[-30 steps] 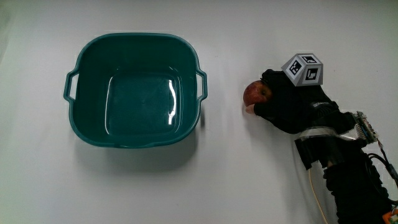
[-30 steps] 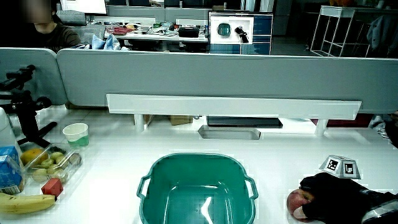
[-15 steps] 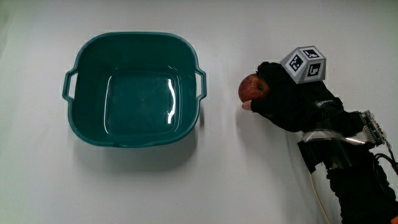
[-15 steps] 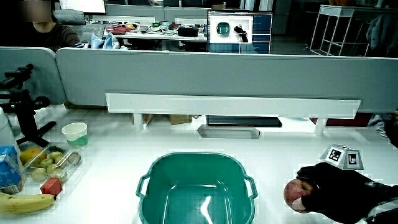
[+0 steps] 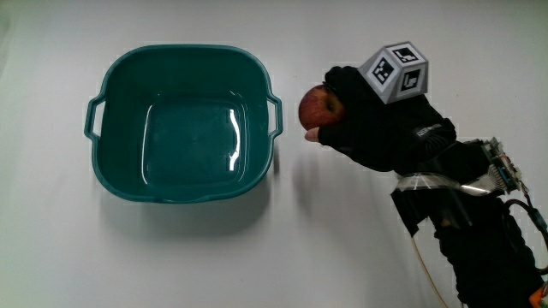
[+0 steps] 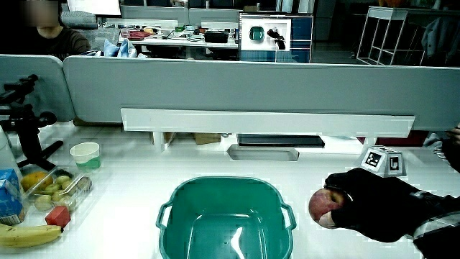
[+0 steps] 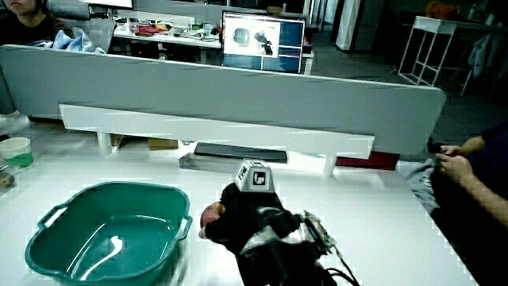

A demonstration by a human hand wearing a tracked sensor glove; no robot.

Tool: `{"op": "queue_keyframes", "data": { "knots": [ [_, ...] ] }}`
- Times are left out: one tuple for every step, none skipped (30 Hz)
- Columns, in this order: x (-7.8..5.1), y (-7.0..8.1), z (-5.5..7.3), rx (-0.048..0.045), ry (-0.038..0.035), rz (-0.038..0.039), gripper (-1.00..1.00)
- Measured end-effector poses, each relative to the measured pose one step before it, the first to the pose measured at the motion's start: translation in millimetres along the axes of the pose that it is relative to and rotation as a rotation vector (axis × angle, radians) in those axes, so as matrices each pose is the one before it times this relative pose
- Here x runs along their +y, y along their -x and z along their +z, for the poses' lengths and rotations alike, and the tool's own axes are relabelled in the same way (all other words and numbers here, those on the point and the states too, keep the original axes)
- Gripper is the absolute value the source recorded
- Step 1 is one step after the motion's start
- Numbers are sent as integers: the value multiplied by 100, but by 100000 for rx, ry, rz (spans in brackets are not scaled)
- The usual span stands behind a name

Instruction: Pick apple from desk

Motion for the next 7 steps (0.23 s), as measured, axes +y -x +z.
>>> {"op": "queue_keyframes", "data": {
  "knots": [
    [1118,-911,-1311,14058,10504,-1800,100],
    [162,483,57,-124,162,848,100],
    [166,482,58,-124,162,848,100],
    [170,480,59,-124,162,848,100],
    [-27,664,164,-1786,-1411,1414,100],
    [-15,661,176,-1786,-1411,1414,100],
    [-3,658,188,-1786,-1411,1414,100]
  ]
}}
